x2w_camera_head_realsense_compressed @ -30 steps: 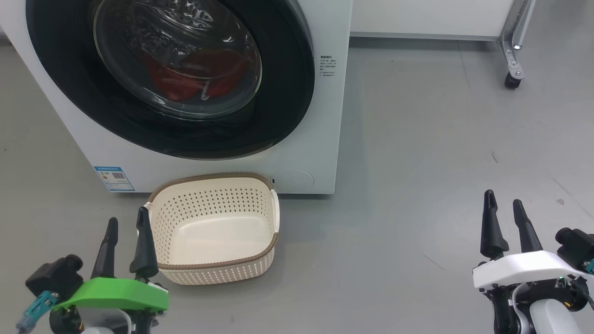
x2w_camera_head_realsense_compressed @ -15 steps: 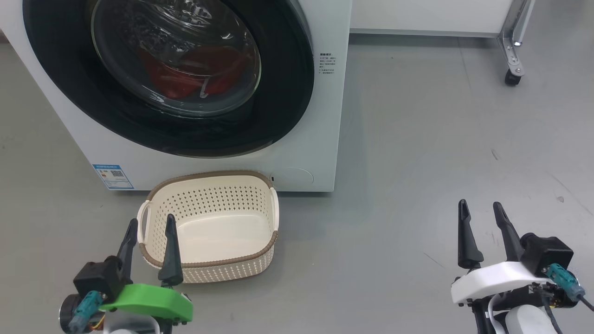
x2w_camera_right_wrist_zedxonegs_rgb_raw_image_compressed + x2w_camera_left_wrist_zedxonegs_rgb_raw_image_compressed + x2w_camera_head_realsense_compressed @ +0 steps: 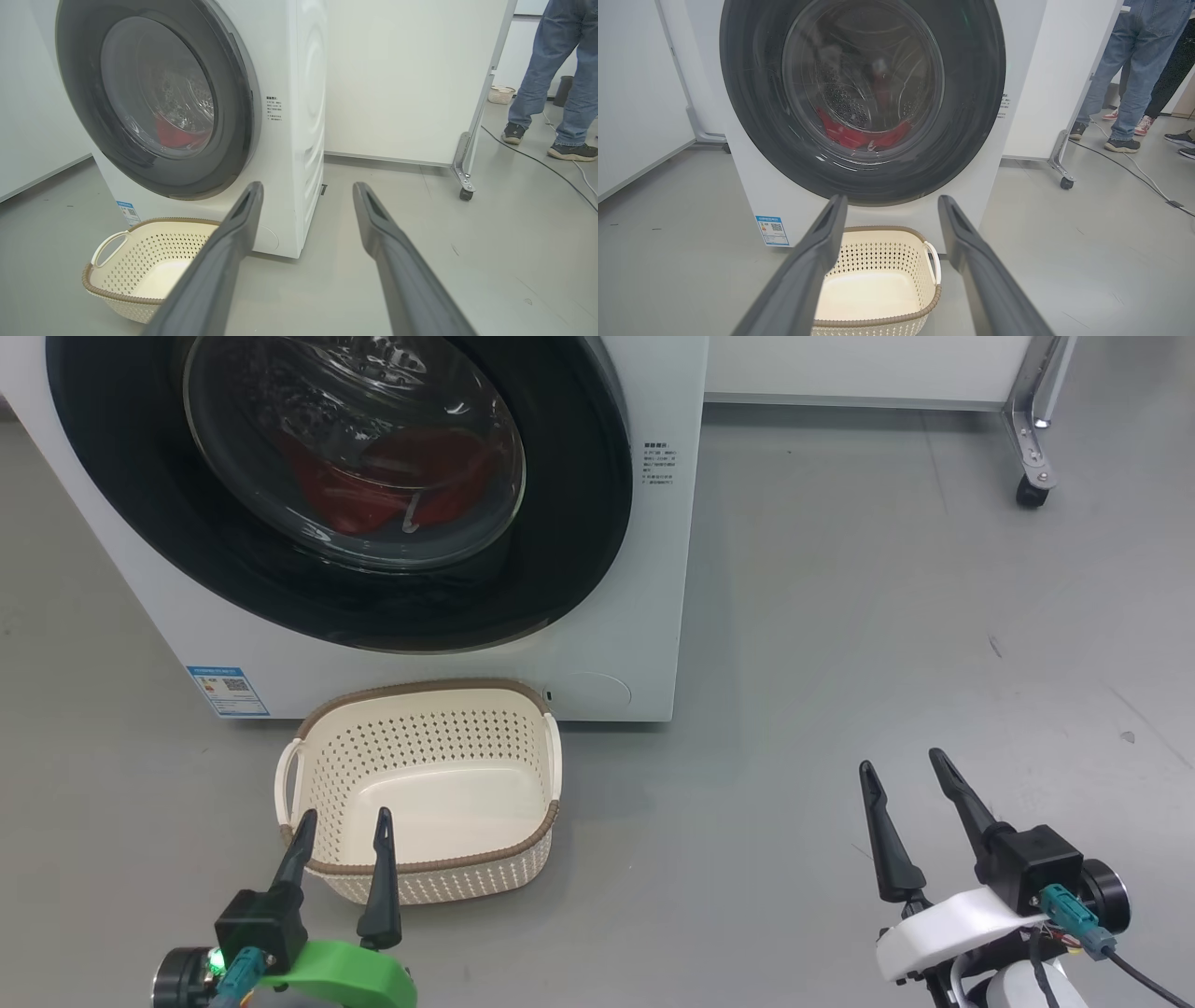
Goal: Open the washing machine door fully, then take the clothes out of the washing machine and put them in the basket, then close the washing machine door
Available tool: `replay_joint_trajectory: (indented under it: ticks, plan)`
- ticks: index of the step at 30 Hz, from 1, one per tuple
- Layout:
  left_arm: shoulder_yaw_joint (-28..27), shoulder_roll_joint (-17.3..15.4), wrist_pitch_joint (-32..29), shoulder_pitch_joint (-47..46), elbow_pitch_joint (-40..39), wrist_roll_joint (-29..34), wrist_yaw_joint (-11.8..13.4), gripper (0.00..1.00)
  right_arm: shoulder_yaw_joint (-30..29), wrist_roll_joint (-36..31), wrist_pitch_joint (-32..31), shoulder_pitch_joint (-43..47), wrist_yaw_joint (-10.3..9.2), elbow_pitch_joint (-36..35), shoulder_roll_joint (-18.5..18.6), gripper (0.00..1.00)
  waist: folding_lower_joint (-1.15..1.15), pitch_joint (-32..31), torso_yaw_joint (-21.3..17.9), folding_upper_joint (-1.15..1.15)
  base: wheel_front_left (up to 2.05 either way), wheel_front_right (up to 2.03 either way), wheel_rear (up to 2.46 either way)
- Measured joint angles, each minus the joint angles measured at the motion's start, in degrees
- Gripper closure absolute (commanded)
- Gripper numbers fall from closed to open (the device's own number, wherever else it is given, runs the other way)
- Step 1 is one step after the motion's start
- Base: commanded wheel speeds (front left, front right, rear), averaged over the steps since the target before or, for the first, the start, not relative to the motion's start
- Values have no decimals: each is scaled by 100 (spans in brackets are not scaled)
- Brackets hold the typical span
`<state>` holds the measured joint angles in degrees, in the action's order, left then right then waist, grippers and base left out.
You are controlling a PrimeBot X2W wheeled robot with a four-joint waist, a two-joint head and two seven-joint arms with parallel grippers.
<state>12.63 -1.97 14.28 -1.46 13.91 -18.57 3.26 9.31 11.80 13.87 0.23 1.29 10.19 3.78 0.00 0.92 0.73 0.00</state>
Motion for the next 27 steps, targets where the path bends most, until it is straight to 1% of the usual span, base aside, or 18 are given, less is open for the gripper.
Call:
replay_joint_trajectory:
  ticks: [16,19,27]
  plan:
    - [86,-4,0,-16,186,-8,78,0,2,-35,8,-16,-3,192,-9,0,0,-25,2,0,0,0,0]
    - [99,-5,0,-24,203,-36,105,0,2,-34,8,-29,-42,221,-10,0,0,-28,0,0,0,0,0]
    - [112,-5,0,-35,229,-58,122,0,2,-29,9,-75,-43,285,-16,0,0,-43,2,0,0,0,0]
